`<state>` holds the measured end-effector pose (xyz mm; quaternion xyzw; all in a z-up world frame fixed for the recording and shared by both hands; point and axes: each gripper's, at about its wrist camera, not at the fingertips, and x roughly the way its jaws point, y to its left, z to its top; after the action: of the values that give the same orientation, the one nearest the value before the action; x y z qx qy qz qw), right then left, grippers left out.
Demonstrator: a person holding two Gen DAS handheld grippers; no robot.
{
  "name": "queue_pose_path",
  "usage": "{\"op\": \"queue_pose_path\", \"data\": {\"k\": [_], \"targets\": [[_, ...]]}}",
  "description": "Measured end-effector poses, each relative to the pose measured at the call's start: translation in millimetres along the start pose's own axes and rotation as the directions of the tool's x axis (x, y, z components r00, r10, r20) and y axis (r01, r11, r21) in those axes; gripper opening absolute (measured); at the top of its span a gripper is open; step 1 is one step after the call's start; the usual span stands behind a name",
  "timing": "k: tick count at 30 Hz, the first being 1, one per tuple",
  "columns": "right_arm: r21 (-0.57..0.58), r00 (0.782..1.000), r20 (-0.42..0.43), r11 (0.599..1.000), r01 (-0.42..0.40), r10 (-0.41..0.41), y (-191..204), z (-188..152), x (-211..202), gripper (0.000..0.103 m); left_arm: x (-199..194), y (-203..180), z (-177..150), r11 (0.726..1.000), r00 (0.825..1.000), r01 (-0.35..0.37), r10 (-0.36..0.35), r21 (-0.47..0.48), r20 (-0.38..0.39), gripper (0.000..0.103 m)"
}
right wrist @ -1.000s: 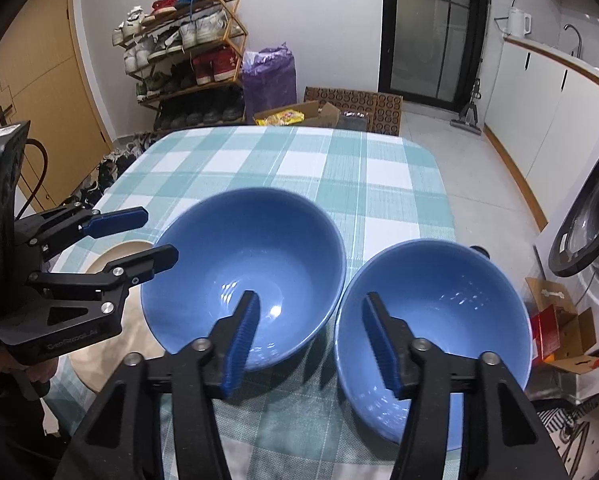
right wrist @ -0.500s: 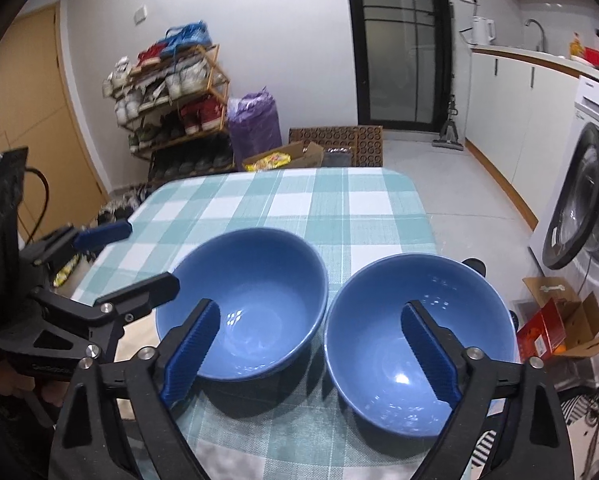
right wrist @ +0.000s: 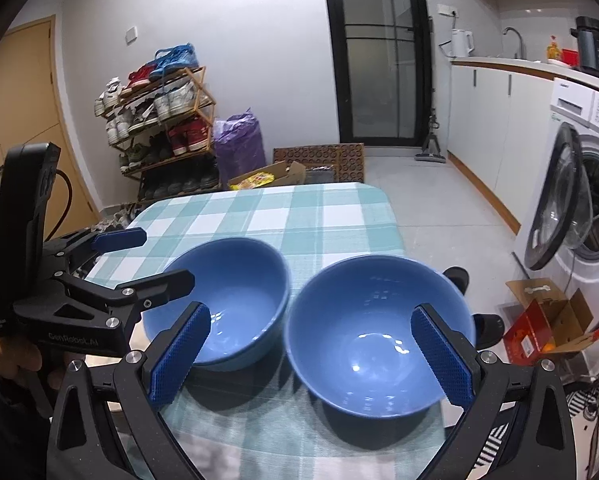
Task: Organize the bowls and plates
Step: 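Move both tools to the rim of the other blue bowl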
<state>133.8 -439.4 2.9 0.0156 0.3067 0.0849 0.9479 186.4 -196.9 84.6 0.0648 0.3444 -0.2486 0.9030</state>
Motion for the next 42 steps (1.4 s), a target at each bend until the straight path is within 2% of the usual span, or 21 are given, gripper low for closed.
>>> {"op": "queue_pose_path", "data": {"k": [9,18,24,37,42], "targets": [[0.088,0.999,0.006,0.995,0.052,-0.052,-36.1,-2.2,-24.2,0.102,8.5,-12.9,8.7,1.0,1.0,0.019,-0.019,0.002,-0.002,0.103],[0.154,0.993,-0.031,0.981,0.116,-0.112,-63.9,-6.3,-18.0,0.102,22.3,-28.0,16.4,0.999,0.999,0.03,-0.029,0.033,-0.022,0.103],[0.169,0.978,-0.074,0.964,0.204,-0.194,-80.1,-12.4,-7.0,0.102,33.6,-37.7,20.0,0.998,0.999,0.034,-0.033,0.046,-0.035,0.103],[0.207,0.969,-0.15,0.952,0.227,-0.198,-105.5,-25.0,19.5,0.102,62.2,-59.1,27.8,0.992,0.994,0.048,-0.036,0.12,-0.101,0.101],[0.218,0.972,-0.151,0.953,0.21,-0.18,-109.7,-27.7,22.3,0.102,69.9,-66.8,31.1,0.988,0.993,0.069,-0.055,0.141,-0.102,0.1]]}}
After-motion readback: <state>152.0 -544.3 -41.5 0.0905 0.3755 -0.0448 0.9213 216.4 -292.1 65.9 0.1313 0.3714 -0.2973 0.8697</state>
